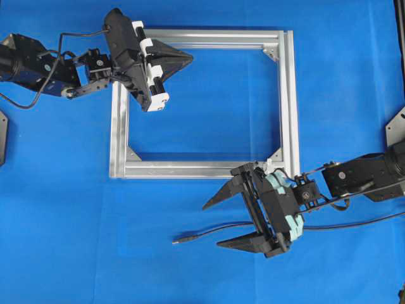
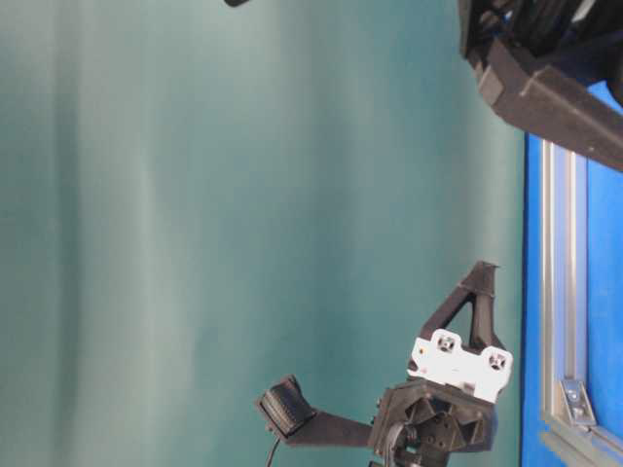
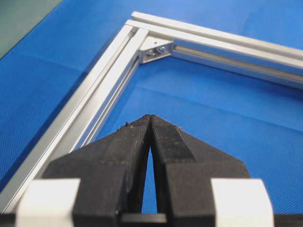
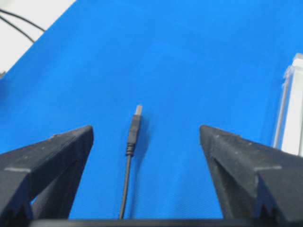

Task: Insert the wire through the string loop located on the right side.
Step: 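Move the open right gripper down over the black USB cable near its plug, then close the right gripper on the cable just behind the USB plug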

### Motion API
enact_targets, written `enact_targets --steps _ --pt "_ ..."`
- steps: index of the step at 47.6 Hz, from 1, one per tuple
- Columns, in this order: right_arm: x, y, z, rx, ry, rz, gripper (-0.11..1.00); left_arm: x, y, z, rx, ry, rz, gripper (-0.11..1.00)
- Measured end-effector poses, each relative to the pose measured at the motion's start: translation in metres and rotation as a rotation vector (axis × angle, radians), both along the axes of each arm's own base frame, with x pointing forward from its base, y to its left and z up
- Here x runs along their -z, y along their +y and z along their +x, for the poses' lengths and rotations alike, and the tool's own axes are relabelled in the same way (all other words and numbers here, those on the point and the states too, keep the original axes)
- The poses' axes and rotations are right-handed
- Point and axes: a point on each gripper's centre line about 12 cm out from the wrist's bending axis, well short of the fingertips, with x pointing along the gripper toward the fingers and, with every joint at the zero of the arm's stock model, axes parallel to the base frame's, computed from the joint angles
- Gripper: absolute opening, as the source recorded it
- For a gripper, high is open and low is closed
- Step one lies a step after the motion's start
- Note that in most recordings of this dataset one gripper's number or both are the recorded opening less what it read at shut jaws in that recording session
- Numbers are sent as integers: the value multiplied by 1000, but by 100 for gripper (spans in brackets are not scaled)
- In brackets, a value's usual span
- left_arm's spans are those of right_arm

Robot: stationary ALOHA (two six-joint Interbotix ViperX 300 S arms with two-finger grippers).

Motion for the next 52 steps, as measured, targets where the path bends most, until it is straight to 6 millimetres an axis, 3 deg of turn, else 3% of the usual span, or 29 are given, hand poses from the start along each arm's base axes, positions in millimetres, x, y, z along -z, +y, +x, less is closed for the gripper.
enact_targets --steps 26,39,44,52 --pt "63 13 15 55 137 14 86 0 0 0 1 -1 1 0" --pt "70 13 18 77 149 27 82 1 0 -1 -2 2 -2 0" --pt "70 13 19 78 148 27 69 2 0 -2 0 6 -1 0" --pt "70 14 19 72 144 21 25 2 0 -3 0 8 -1 0"
